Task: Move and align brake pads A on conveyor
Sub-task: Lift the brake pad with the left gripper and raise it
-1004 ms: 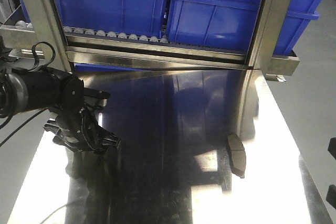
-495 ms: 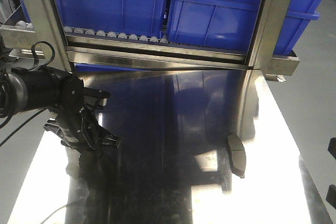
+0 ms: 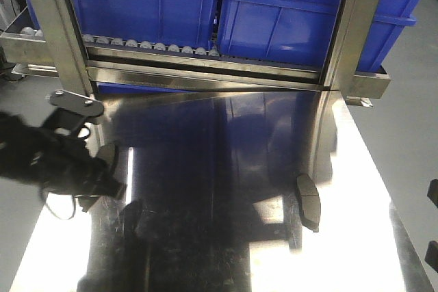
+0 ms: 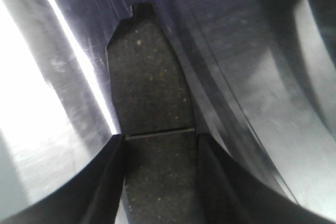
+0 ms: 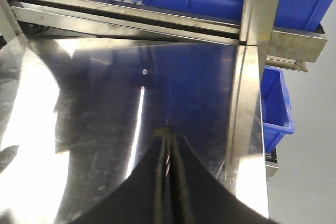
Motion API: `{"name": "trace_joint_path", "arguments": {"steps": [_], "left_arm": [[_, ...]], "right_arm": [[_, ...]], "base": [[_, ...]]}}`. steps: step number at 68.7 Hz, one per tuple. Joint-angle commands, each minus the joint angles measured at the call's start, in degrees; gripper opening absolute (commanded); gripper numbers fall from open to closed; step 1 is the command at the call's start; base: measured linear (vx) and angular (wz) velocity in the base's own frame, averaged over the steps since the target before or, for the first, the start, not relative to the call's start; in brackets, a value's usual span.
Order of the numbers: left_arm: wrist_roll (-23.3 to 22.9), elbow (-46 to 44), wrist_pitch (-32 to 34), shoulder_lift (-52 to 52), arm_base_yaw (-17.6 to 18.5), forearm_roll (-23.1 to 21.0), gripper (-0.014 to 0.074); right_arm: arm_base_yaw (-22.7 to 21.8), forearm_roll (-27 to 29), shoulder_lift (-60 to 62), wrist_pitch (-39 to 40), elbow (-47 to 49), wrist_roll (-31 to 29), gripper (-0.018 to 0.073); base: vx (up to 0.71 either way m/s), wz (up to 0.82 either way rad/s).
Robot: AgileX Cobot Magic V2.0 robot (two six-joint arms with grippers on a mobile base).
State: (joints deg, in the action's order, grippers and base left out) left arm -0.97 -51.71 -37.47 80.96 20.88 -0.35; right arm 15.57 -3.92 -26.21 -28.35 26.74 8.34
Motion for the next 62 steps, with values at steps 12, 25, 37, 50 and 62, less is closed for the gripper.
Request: {"name": "trace_joint_path", "arguments": {"steps": [12,25,37,50,62], "left_arm": [[1.34,11.21,8.90,-25.93,0.28,-0.06,0.0039],[1.34,18.53,9.13,-46.33,0.28,0.35,0.0039],[0.41,23.06,7.31,-60.54,0.28,0.35,0.0039],[0.39,24.97,8.51,-64.67,0.28,-0.14,0.0039],[0.39,24.97,11.59,-65.40,0.28,-0.13,0.0039]], "right_arm": [[-0.18,-0.53,-0.32,4.11,1.40,-0.52,-0.0008],[-0.18,-0.53,-0.32,4.11,1.40,-0.52,-0.0008],[-0.18,-0.53,-0.32,4.11,1.40,-0.52,-0.0008],[-0.18,-0.53,-0.32,4.11,1.40,-0.52,-0.0008],[-0.18,-0.53,-0.32,4.11,1.40,-0.52,-0.0008]], "base": [[0.00,0.00],[0.00,0.00],[0.00,0.00],[0.00,0.00],[0.00,0.00]]}}
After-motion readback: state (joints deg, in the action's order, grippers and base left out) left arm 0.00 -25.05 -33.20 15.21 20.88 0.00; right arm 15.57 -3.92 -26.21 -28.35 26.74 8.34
